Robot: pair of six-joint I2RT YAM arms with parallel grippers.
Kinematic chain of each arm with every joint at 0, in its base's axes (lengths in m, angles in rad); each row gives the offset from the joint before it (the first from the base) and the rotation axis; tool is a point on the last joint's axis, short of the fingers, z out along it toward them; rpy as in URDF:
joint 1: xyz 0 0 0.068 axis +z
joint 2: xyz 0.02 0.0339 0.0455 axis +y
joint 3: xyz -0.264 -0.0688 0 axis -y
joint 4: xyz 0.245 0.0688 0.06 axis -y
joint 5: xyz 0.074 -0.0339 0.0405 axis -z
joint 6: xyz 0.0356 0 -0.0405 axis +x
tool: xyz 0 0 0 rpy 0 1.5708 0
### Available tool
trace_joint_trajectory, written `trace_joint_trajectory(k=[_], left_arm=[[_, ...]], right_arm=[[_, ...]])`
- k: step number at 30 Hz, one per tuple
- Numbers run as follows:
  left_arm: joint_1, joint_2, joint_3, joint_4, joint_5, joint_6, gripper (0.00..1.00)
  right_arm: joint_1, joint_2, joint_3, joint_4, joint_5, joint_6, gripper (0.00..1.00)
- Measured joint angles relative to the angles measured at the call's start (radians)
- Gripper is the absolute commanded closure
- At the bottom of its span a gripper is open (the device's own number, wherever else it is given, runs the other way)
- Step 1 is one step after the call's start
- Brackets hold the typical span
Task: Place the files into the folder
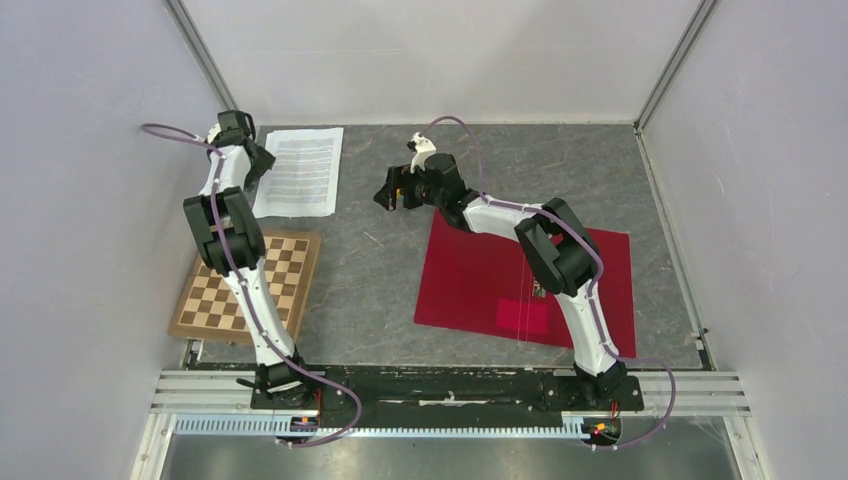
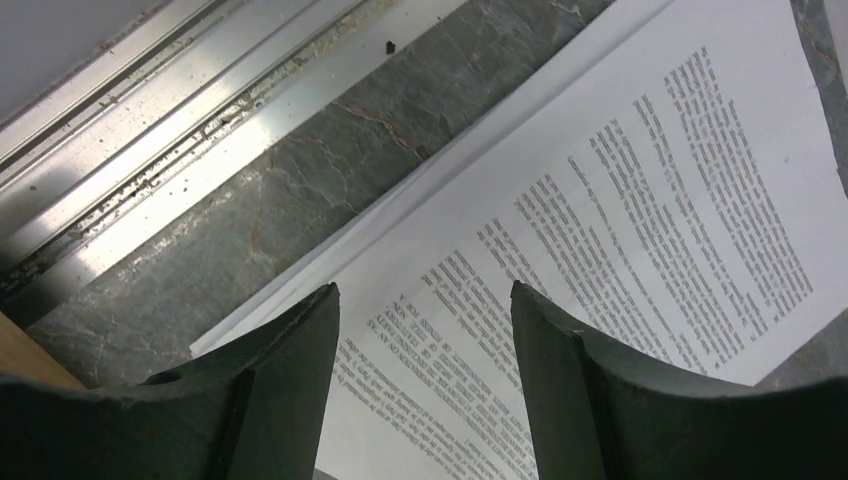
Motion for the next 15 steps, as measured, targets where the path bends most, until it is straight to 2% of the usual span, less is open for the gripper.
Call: trace_joint_trajectory(k=[15], left_arm=[[0.066,0.138,0.115,0.021,0.018,-0.095,0.29]], right_arm=[[-0.002,-0.001,-0.048,0.062,-0.059,0.002,0.11]])
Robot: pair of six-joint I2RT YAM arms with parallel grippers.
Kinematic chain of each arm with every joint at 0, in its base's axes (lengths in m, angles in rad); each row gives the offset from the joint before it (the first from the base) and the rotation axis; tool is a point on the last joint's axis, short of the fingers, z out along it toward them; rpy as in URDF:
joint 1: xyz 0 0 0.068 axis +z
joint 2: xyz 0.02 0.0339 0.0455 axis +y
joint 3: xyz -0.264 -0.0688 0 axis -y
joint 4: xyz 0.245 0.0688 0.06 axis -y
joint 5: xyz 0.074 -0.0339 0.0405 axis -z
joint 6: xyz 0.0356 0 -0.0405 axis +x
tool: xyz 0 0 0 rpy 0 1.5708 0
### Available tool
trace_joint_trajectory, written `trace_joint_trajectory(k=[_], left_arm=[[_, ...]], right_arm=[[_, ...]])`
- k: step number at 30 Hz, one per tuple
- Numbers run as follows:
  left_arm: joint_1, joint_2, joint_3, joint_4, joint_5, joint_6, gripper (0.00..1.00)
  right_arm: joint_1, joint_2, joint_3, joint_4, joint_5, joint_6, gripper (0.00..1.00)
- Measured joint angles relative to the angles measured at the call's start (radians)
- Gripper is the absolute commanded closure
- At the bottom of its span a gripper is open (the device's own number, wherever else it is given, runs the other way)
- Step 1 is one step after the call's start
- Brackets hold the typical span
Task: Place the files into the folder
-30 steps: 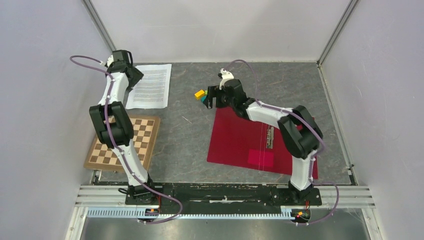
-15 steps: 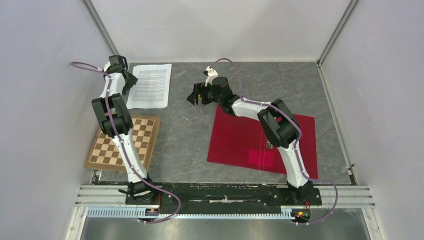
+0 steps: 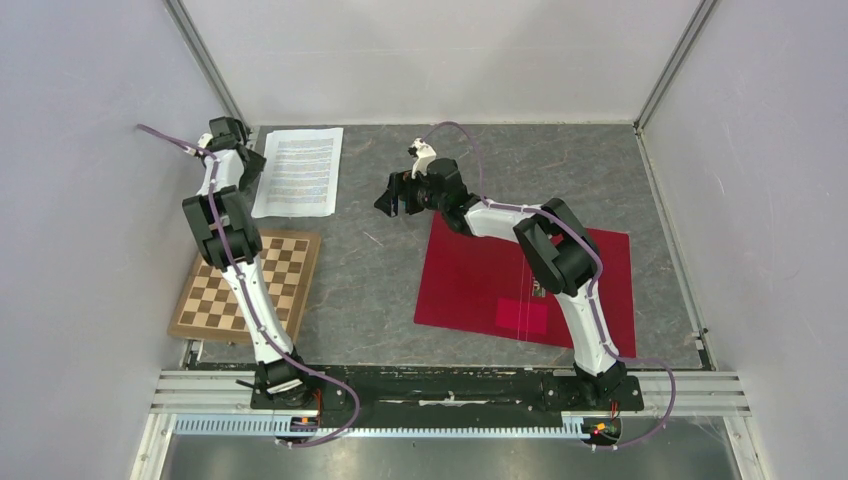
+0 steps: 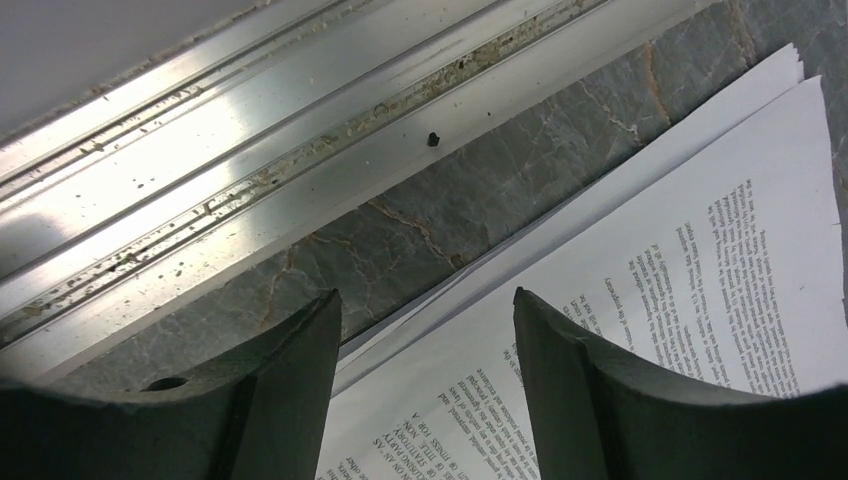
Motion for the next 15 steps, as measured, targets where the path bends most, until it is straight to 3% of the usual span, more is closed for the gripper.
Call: trace_joint_trajectory(k=[15], left_arm=[[-0.011,0.018,0.008,-0.028,0.01,-0.141,0.29]], right_arm=[[0.0,-0.022,-0.078,0.021,-0.001,-0.004,0.11]])
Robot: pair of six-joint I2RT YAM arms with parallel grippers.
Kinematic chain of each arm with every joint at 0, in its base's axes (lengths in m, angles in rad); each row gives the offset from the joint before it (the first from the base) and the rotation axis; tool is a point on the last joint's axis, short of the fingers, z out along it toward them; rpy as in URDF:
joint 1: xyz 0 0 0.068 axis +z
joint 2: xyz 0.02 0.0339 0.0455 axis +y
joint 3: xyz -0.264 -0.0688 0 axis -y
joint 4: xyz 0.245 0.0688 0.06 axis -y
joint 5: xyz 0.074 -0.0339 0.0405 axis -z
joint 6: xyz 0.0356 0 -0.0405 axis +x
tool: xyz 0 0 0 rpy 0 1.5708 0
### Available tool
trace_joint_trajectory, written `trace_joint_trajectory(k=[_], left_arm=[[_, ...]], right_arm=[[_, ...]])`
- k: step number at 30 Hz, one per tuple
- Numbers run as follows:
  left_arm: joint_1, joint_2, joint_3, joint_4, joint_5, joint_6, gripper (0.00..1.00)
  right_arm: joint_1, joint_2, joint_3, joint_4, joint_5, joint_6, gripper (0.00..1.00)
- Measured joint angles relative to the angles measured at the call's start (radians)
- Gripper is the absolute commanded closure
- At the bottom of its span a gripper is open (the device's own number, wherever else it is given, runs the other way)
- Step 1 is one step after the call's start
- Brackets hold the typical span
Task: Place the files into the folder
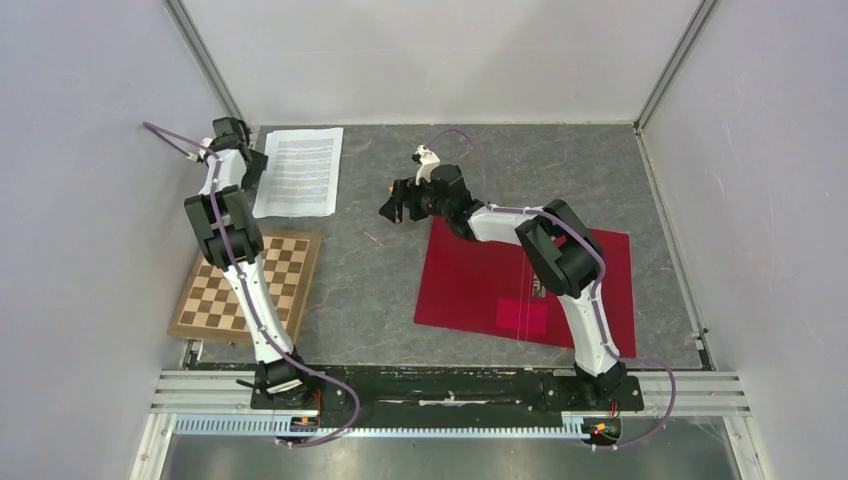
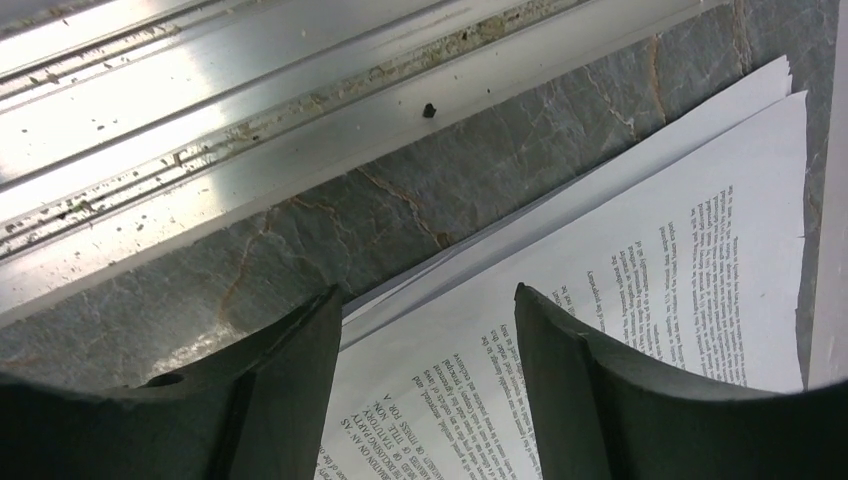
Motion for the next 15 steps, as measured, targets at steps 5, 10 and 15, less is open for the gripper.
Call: trace_joint_trajectory(k=[5,10,15], left_arm=[[-0.029,-0.017,-0.024,-0.007,0.008,-0.017,0.29],[-0.058,-0.029,-0.033,-0.041,0.029,-0.018,0.29],[-0.09,-0.035,-0.033,-0.092,0.042,-0.006,0.28]], right_arm=[[0.0,-0.032,-0.024,0.0,0.004,-0.007,0.11],[0.0,-0.066,-0.047,0.001,0.009,-0.017,0.11],[0.0,-0.1,-0.101,0.005,0.013,-0.02,0.11]])
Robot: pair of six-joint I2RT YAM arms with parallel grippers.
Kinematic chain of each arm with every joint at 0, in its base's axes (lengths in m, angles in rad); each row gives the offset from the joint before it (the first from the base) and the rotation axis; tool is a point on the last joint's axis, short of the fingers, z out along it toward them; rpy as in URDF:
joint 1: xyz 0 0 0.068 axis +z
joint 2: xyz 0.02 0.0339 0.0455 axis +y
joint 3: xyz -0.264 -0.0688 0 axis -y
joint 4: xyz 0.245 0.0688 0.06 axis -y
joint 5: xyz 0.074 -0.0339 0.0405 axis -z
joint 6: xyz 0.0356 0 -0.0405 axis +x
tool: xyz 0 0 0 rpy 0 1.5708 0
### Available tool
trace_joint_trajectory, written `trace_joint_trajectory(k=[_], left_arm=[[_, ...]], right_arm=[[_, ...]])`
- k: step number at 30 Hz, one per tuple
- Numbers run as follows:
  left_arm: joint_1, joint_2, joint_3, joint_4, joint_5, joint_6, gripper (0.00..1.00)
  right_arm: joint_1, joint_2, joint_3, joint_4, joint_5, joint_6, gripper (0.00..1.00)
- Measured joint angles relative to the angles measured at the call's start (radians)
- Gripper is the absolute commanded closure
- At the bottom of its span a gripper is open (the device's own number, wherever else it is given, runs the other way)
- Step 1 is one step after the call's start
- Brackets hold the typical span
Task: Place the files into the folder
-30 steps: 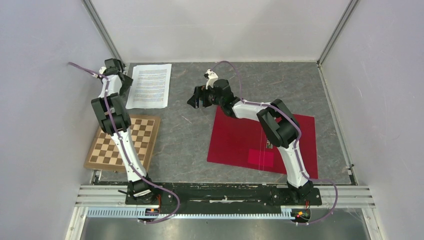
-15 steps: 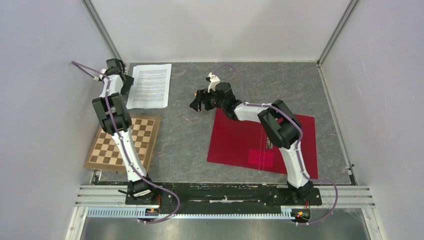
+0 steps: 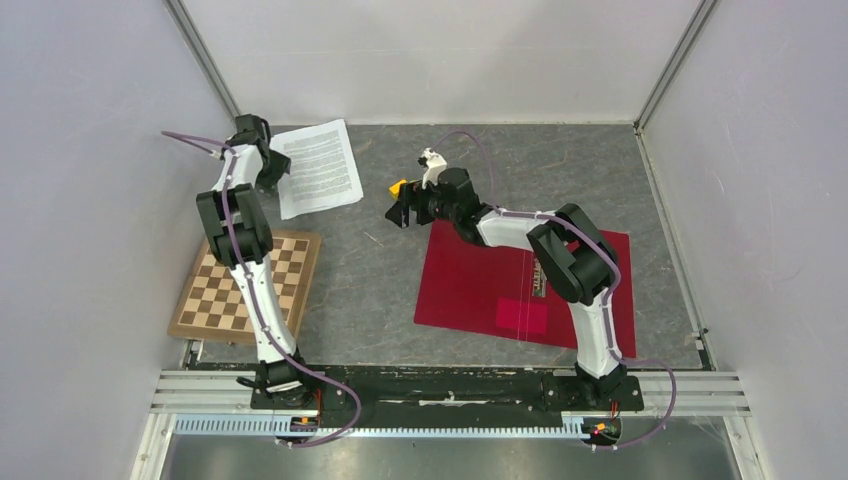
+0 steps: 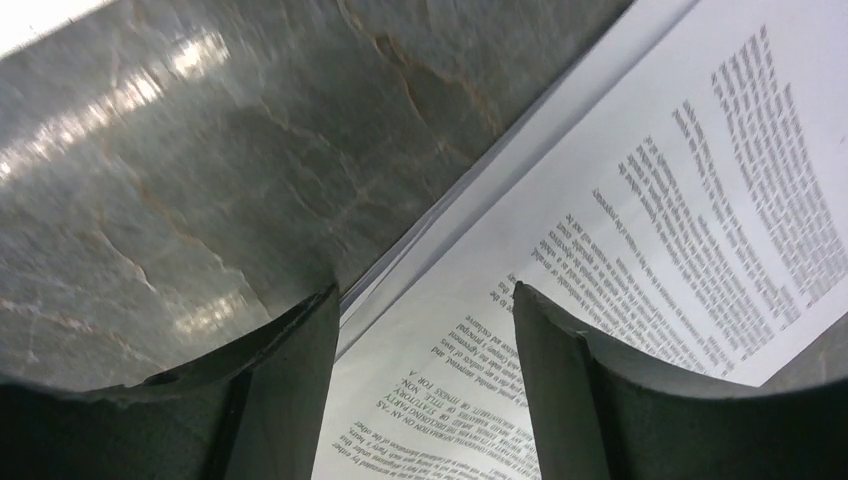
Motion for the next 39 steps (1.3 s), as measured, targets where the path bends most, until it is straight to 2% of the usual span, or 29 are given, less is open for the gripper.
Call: trace_joint_trajectory(k=[9,18,26,29,34,39], left_arm=[[-0.096,-0.051,-0.063,-0.093,0.001,0.036,0.28],[-0.188,-0.072,-0.093,-0.174,-0.047,0.059,0.28],[-0.225,-0.091,-0.126,-0.222,-0.08,0.059,0.28],[-0.228,-0.091,-0.126,-0.229,-0.087,0.06,0.28],[-0.225,-0.092,-0.118,-0.243,-0.078,0.069,0.24],[-0.207,-0.092,-0.09,-0.261,-0.036,0.085,0.2]], right_arm=[[0.0,-0.06,-0.093,0.003,0.007,-0.009,0.11],[-0.002,-0.069,-0.097,0.002,0.011,-0.021,0.12],[-0.006,-0.068,-0.084,-0.01,0.011,-0.023,0.11],[-0.007,-0.027,0.015,-0.032,0.018,-0.035,0.1],[-0.008,0.159,0.374,-0.058,0.048,-0.097,0.02],[-0.011,0.374,0.677,-0.028,0.094,-0.137,0.02]])
